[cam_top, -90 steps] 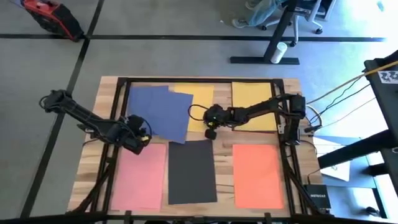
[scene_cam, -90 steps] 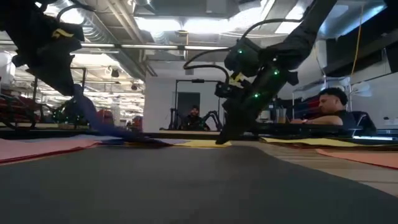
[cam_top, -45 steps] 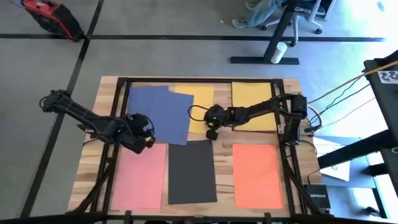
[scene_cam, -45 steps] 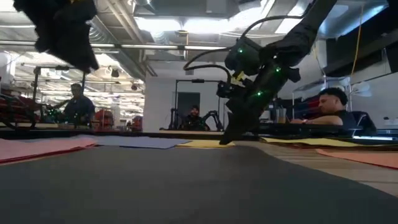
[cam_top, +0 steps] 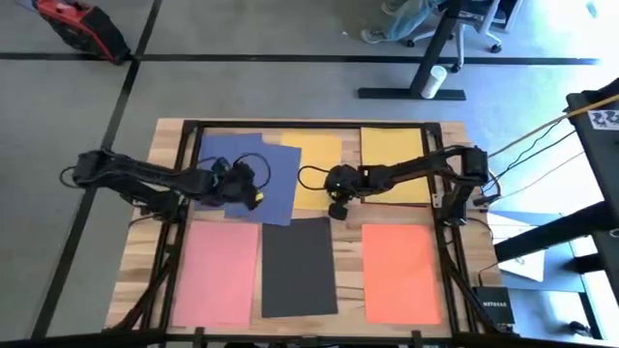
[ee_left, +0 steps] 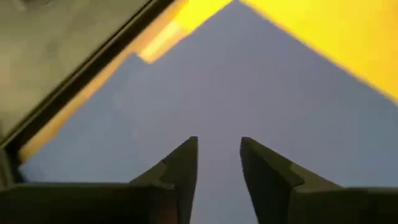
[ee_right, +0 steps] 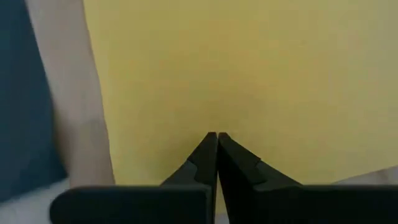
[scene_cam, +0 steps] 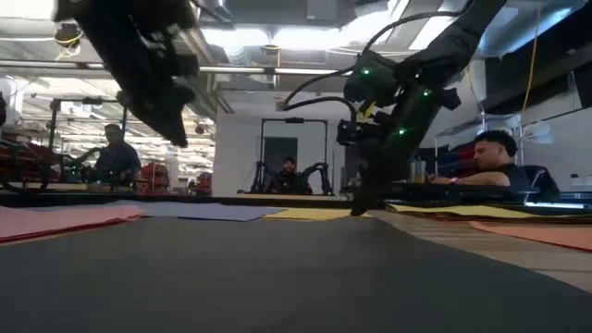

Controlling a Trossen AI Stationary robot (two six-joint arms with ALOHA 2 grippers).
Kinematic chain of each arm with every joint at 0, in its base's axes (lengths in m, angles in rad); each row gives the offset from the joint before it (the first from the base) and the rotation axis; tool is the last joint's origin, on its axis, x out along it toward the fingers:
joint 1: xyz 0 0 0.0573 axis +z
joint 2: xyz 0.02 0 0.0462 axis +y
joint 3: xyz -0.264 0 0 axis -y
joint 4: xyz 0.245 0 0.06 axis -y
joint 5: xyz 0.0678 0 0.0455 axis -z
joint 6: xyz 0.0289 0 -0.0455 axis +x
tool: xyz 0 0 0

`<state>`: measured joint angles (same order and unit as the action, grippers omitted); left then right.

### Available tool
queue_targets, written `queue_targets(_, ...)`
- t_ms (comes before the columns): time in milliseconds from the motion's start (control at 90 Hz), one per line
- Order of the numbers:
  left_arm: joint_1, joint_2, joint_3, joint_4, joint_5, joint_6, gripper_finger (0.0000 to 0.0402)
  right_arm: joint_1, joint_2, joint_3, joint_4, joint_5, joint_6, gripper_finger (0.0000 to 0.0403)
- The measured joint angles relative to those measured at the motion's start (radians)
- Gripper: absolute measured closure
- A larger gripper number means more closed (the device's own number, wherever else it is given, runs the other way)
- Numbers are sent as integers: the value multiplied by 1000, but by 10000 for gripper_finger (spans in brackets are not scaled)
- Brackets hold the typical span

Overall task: Organize paper
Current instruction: Stack the blue paper on top of the other blue paper

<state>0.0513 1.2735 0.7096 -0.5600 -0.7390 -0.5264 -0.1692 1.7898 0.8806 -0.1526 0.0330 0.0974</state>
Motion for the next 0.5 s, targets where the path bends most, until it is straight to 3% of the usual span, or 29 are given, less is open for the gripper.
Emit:
queue_targets(100,67,48,0,164,23,100,350,0,-2,0,2,0,1,403)
queue_targets(256,146,146,1,449,200,284,393,0,-2,0,6,2,1,403)
queue_targets(500,221,304,1,509,258,321,401,0,-3,1,4,7,0,403)
